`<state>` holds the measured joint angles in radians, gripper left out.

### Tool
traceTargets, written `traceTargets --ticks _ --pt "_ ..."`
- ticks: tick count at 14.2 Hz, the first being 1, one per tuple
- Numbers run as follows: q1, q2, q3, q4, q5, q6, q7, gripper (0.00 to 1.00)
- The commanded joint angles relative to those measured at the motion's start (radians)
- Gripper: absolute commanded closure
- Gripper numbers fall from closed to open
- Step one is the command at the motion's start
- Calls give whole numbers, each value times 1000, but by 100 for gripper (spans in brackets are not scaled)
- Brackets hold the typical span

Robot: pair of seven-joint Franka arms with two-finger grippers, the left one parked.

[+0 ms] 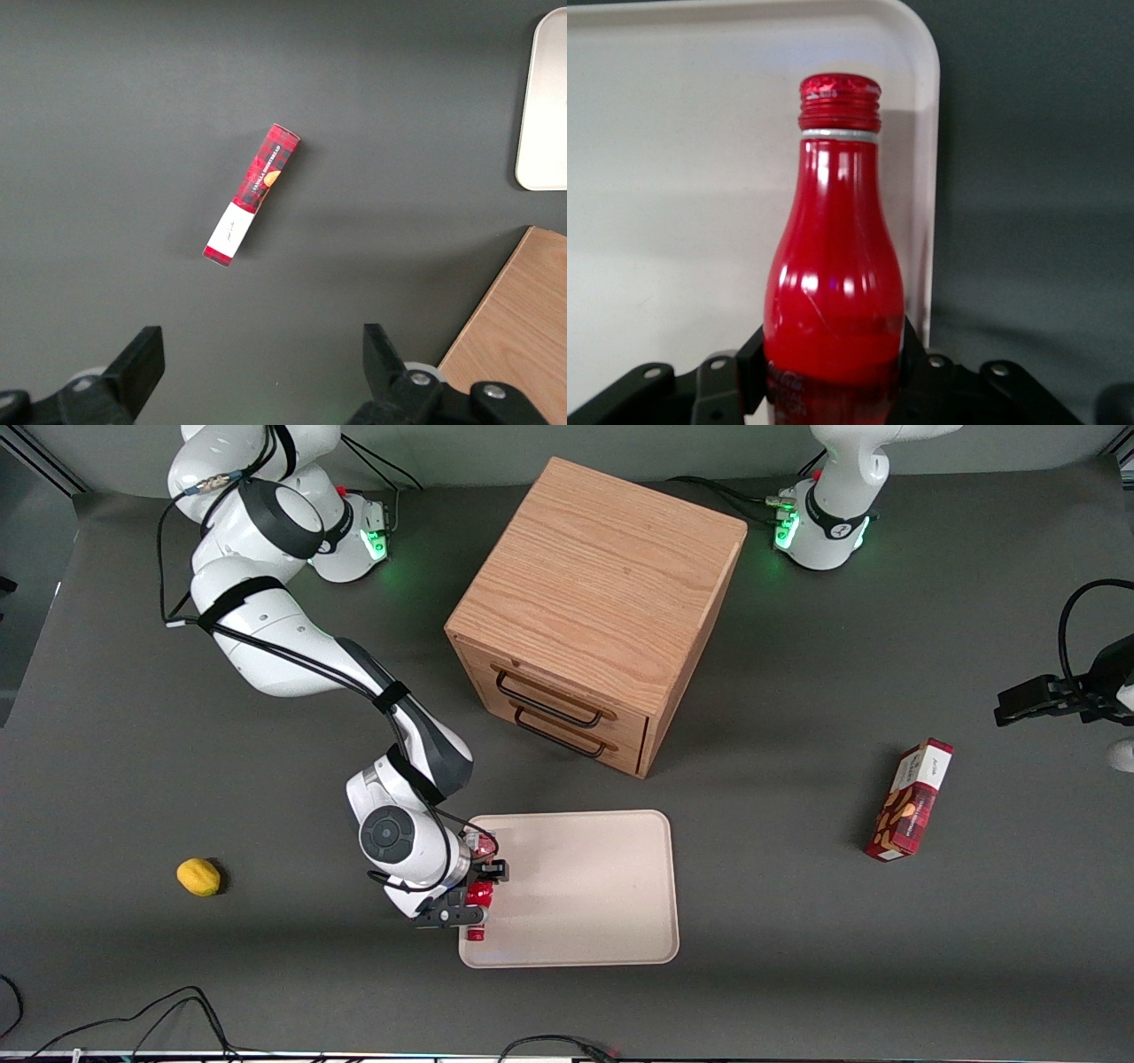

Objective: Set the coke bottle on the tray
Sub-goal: 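Lower the bottle onto the tray and open the right gripper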

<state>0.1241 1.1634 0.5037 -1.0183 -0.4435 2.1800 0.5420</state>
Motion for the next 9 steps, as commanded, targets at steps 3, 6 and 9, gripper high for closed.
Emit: traceTargets --ticks 3,6,9 --pt "28 24 -19 56 -23 17 -22 24" --pt "29 22 -22 55 -24 17 -25 0" --pt "31 22 -27 52 -24 17 -25 0"
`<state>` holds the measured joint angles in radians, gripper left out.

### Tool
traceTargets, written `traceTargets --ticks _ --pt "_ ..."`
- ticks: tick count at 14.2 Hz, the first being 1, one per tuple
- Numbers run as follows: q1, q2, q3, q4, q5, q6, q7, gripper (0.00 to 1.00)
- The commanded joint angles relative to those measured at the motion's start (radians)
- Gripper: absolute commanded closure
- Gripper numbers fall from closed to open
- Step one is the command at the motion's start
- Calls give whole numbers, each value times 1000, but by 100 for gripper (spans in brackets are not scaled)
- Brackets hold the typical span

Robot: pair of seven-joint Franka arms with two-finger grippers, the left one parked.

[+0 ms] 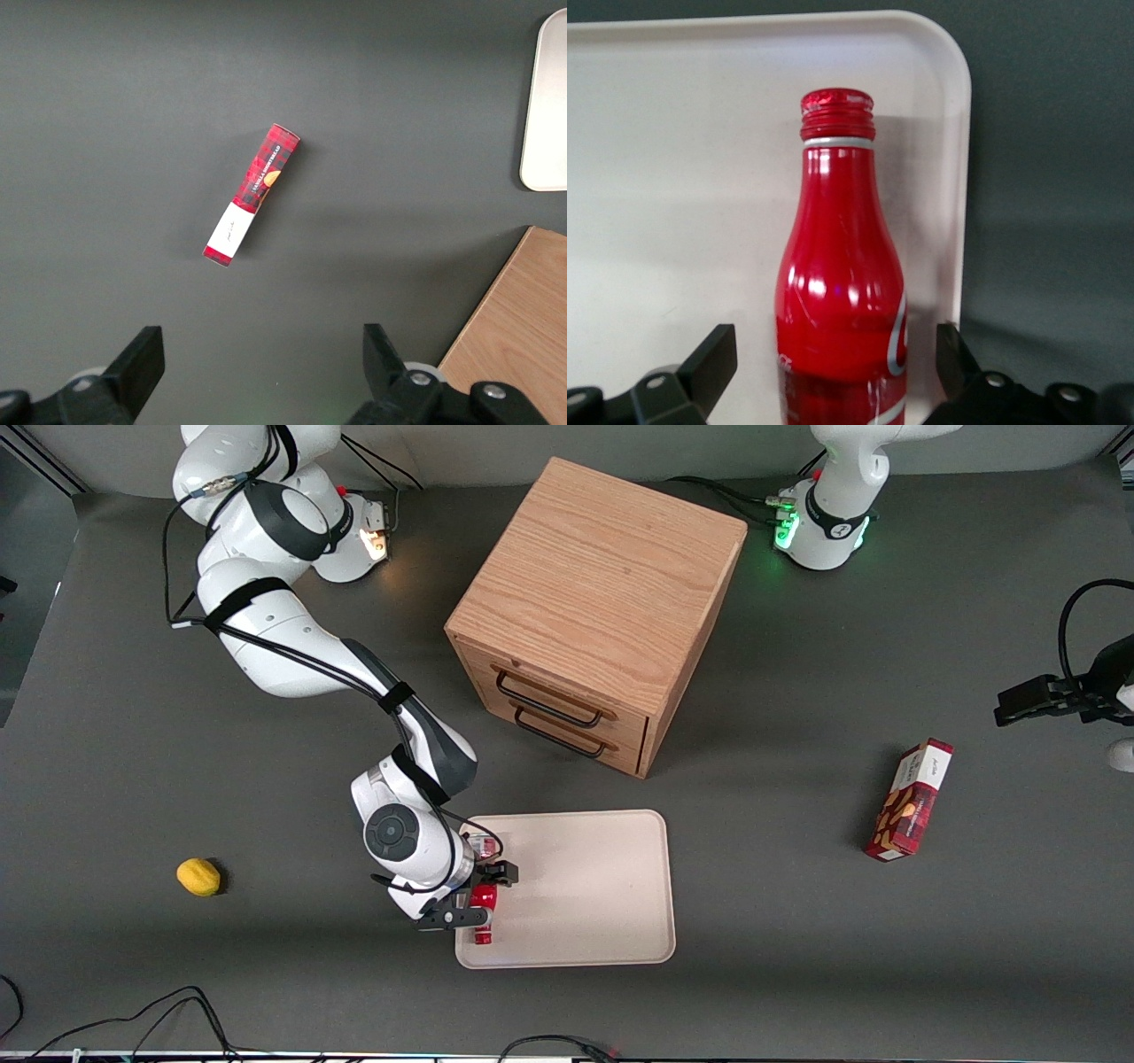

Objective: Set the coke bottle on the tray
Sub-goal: 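Lower the bottle onto the tray and open the right gripper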

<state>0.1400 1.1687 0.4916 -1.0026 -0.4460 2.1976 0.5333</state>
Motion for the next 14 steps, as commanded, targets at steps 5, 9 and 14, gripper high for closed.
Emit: traceTargets --ticks 5,9,14 --pt "15 -7 -5 38 -20 -34 -16 0" --pt "6 -133 36 36 -14 -180 -21 0" --pt "-65 -418 114 35 27 -505 -33 0"
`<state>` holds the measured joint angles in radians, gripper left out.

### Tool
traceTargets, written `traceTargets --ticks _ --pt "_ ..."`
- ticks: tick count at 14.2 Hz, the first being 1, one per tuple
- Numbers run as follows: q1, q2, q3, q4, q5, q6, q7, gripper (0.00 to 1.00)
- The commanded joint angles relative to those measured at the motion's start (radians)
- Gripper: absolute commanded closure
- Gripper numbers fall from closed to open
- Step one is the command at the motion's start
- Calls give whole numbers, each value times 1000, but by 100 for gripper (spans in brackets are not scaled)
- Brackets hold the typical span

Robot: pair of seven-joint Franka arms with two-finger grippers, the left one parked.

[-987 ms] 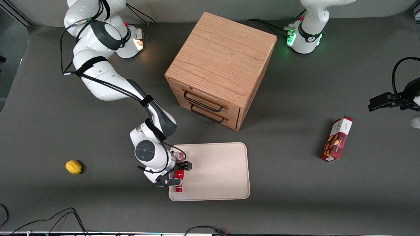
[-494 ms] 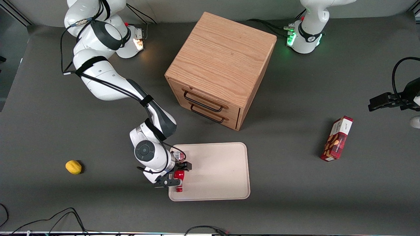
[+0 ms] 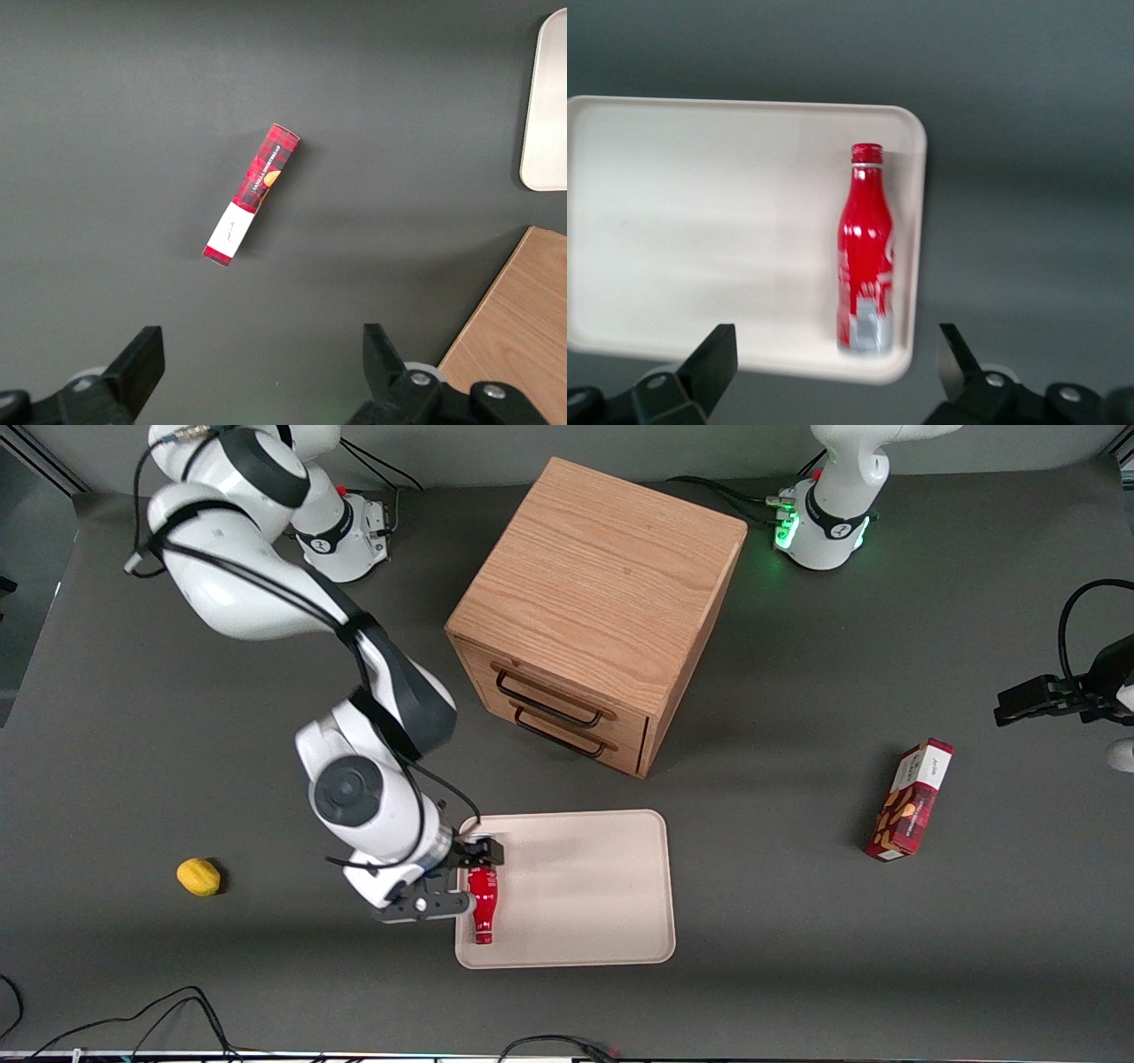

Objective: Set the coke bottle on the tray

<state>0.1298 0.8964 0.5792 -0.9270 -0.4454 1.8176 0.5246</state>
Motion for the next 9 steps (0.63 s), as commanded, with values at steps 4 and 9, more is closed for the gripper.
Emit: traceTargets --ticks 4,9 --pt "-102 -396 -75 -41 218 -393 -101 0" --pt "-99 -693 -376 -108 384 -687 -190 0"
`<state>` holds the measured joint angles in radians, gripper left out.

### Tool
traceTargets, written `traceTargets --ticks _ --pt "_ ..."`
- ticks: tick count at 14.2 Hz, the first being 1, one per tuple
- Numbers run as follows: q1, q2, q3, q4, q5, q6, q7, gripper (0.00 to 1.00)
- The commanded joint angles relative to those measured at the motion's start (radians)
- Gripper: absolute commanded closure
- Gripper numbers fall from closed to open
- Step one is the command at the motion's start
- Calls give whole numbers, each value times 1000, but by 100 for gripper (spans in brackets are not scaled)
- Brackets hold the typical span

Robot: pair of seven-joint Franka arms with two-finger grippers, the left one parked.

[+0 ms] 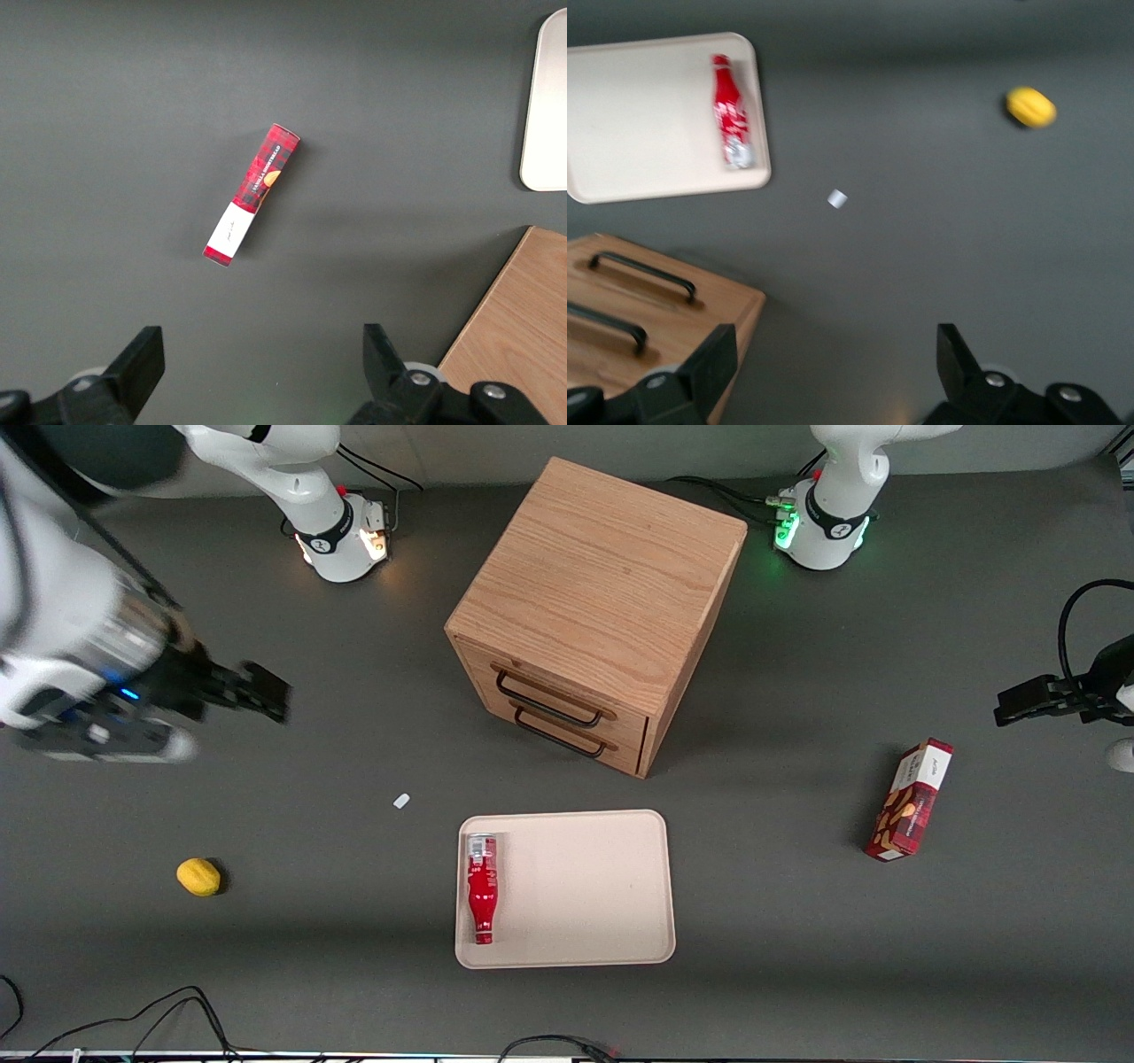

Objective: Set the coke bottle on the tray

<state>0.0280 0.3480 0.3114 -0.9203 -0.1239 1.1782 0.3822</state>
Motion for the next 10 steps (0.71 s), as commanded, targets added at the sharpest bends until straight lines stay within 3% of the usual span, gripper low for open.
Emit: traceTargets --ticks 1,3,6,10 --pt "1 -238 -159 -199 93 -54 -63 0" --pt "4 -407 -260 -402 154 -36 -85 0" --pt "6 -578 -313 -641 168 53 -95 0" --pt "10 -618 -316 -697 162 70 -108 0"
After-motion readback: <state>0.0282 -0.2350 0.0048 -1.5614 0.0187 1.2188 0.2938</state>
